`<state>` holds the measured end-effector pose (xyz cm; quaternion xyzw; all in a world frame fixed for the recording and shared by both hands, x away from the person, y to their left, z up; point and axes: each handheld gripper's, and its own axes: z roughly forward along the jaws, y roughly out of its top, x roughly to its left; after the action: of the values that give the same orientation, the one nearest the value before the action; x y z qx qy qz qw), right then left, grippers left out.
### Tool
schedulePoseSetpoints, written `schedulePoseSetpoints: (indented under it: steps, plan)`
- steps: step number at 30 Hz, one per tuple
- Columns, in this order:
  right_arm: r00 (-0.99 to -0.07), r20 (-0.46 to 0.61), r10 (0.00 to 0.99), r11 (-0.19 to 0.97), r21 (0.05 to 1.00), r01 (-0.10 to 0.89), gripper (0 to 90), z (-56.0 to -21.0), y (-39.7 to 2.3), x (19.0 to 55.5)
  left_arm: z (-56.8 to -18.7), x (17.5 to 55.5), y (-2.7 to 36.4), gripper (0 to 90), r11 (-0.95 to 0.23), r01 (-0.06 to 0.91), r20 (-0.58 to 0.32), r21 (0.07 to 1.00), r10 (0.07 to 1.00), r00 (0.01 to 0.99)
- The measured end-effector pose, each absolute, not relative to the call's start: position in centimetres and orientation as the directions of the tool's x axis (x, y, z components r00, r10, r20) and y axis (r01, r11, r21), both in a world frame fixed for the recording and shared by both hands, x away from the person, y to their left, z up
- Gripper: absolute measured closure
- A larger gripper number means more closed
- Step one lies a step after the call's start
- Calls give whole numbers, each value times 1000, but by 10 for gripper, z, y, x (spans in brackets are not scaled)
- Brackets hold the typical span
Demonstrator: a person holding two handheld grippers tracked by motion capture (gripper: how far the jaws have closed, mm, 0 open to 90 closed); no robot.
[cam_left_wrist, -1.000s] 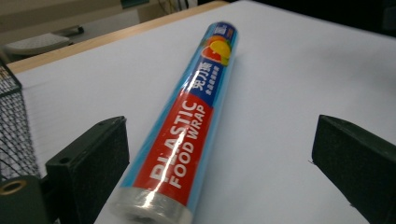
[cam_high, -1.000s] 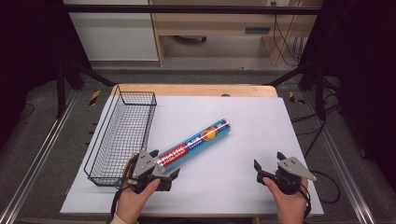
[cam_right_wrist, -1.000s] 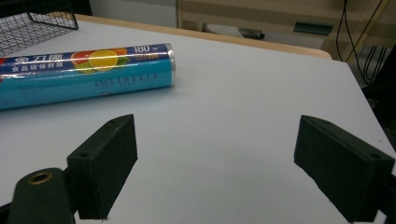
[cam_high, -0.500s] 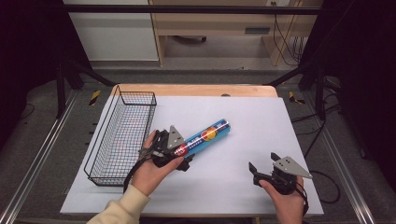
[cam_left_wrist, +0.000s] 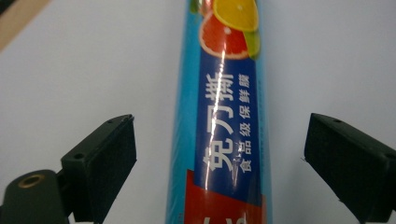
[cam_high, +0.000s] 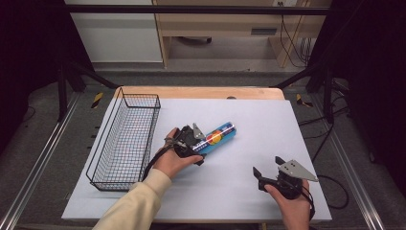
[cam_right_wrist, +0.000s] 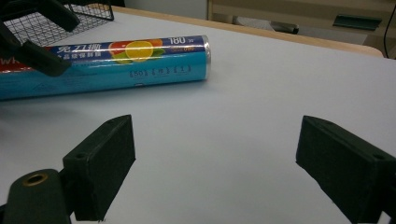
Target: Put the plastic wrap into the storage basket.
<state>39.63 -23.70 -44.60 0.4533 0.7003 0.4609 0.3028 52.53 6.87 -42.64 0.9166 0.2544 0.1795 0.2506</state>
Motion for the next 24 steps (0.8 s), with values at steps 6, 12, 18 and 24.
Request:
schedulePoseSetpoints:
  steps: [6, 12, 18, 24]
  plan:
    - [-412, -1, 911, 164, 918, 362, 124, -446, -236, 397, -434, 535, 64, 124, -755, 407, 172, 514, 556, 813]
    - [-416, 4, 909, 163, 917, 364, 128, -447, -236, 397, -439, 544, 59, 167, -757, 425, 159, 496, 560, 813]
    - [-420, 8, 908, 161, 917, 365, 130, -447, -236, 397, -444, 550, 56, 226, -775, 437, 161, 456, 555, 816]
    - [-428, 11, 904, 163, 916, 367, 131, -447, -236, 398, -445, 555, 53, 275, -778, 455, 142, 434, 557, 818]
